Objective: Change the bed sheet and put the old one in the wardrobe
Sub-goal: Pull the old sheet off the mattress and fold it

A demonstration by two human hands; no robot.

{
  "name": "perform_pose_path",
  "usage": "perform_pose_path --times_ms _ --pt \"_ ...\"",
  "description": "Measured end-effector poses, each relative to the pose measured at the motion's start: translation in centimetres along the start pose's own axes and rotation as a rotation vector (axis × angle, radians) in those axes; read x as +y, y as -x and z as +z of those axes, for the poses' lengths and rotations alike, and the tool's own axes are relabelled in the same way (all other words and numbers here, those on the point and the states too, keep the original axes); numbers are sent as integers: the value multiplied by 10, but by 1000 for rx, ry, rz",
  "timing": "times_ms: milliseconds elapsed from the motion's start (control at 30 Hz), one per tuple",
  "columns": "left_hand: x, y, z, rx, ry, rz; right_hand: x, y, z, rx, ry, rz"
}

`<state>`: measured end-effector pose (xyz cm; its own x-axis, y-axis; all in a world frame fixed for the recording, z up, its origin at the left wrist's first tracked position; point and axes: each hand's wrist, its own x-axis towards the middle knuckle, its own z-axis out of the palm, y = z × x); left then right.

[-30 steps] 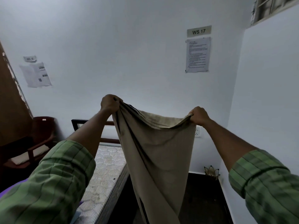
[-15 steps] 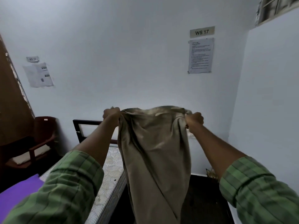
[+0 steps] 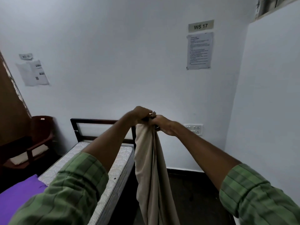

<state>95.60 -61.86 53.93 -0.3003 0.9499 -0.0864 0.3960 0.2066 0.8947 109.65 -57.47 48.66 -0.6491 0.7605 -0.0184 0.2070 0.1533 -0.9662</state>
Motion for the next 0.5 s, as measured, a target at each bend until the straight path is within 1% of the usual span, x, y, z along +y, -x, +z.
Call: perform_pose_path --times_ms 67,100,167,233,267,300,333,367,400,433,467,500 --pt "2 3 -2 -89 6 66 0 2 1 51 203 -91" --pt "3 4 -2 -105 0 108 1 1 0 99 250 -114" --pt "1 5 -4 -136 -13 207 0 3 -5 172 244 -147" --pt "0 5 -8 -178 -53 287 -6 7 -15 191 221 -167" --pt "1 5 -6 -187 -111 346 -12 11 -21 182 231 -160" --pt "2 5 -3 -169 -223 436 -19 13 -29 163 243 -149" --pt "3 3 1 -100 -399 564 -28 16 -37 135 264 -132" --pt "5 2 4 -2 -612 683 -35 16 -46 99 290 -123" --pt "6 2 4 105 -813 766 -43 17 -51 57 325 -117" --pt "8 3 2 170 -954 791 -50 16 -55 13 348 -123" --pt "12 5 -3 164 -1018 741 -57 18 -56 -24 361 -142" --pt "17 9 -9 115 -1013 626 -62 18 -59 -49 353 -168"
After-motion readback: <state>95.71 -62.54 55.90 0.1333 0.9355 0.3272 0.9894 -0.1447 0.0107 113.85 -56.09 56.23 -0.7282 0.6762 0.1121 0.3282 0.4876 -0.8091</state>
